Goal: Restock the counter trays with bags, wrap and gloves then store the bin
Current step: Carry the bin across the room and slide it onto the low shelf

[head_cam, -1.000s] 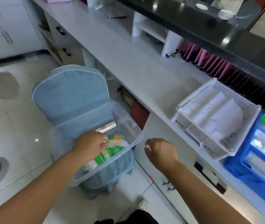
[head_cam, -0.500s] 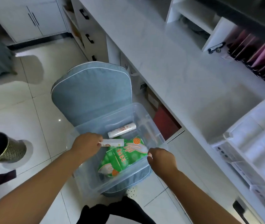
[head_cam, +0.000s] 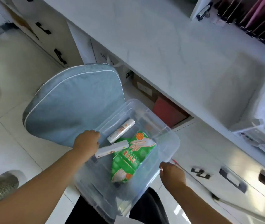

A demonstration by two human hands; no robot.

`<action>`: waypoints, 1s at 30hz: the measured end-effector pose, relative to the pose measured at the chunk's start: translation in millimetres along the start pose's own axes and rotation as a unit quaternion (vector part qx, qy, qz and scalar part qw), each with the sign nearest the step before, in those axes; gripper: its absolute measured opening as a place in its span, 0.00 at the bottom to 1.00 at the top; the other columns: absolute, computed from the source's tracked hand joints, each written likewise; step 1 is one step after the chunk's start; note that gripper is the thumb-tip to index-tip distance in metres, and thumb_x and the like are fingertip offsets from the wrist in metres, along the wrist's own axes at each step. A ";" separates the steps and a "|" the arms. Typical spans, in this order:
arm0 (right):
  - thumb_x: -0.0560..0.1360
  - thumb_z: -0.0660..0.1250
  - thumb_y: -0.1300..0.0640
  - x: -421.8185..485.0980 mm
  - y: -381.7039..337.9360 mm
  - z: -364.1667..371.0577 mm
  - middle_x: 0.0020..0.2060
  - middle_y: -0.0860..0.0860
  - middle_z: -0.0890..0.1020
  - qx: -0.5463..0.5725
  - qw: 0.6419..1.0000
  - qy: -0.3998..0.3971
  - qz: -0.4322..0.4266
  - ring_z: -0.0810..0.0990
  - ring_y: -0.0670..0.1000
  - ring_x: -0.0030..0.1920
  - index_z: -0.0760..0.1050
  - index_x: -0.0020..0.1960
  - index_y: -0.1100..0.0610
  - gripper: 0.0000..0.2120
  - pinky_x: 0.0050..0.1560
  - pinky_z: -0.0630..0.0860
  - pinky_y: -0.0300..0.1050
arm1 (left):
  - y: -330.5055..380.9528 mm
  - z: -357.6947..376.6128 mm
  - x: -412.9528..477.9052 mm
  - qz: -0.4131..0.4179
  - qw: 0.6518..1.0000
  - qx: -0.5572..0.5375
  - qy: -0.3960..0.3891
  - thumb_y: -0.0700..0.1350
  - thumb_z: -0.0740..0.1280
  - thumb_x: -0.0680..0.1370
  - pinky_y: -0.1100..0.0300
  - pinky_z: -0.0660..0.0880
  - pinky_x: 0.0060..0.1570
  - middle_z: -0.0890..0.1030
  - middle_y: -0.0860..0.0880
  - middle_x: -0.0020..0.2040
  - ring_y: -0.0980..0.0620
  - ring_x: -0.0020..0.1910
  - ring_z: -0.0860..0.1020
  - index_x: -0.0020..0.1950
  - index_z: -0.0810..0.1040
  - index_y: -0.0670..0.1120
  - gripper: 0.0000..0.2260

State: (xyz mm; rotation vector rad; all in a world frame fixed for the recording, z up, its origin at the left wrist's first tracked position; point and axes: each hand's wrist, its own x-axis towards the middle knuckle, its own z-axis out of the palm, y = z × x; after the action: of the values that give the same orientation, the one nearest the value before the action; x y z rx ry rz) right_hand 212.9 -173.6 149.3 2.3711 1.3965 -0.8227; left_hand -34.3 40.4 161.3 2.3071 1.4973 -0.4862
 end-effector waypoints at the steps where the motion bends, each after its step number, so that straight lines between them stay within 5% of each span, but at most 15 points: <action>1: 0.75 0.57 0.57 -3.7 -7.7 6.9 0.49 0.50 0.81 0.021 0.999 0.001 0.034 0.80 0.55 0.49 0.71 0.56 0.52 0.10 0.43 0.74 0.43 | -6.4 1.1 8.0 0.013 1.000 0.003 0.005 0.41 0.61 0.74 0.54 0.73 0.44 0.77 0.46 0.51 0.44 0.52 0.76 0.53 0.75 0.46 0.09; 10: 0.76 0.61 0.50 -22.3 -73.2 58.2 0.46 0.56 0.82 0.239 0.915 0.044 0.323 0.81 0.60 0.46 0.65 0.56 0.57 0.14 0.36 0.67 0.44 | -33.3 19.5 53.3 0.106 0.994 0.006 -0.010 0.43 0.62 0.76 0.54 0.67 0.36 0.77 0.42 0.51 0.41 0.49 0.76 0.53 0.69 0.41 0.08; 19: 0.74 0.64 0.54 -21.7 -90.9 91.9 0.50 0.57 0.81 0.371 0.830 0.081 0.408 0.79 0.59 0.47 0.67 0.54 0.58 0.12 0.38 0.67 0.44 | -23.3 28.0 66.2 0.108 0.994 -0.003 -0.009 0.43 0.62 0.76 0.52 0.68 0.39 0.77 0.40 0.53 0.39 0.52 0.76 0.52 0.70 0.38 0.10; 30: 0.73 0.62 0.53 -129.4 -40.8 128.5 0.51 0.56 0.81 0.387 0.797 0.111 0.449 0.79 0.59 0.49 0.69 0.55 0.57 0.12 0.40 0.68 0.44 | 35.1 46.7 -5.1 0.198 0.979 0.008 -0.055 0.43 0.62 0.76 0.56 0.67 0.39 0.77 0.43 0.49 0.44 0.42 0.72 0.51 0.72 0.40 0.08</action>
State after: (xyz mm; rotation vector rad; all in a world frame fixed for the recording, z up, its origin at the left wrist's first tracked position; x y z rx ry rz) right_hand 86.0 -308.7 125.2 3.2811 -0.2698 -0.9005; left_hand -8.5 1.3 126.0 2.4608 0.9498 -0.5040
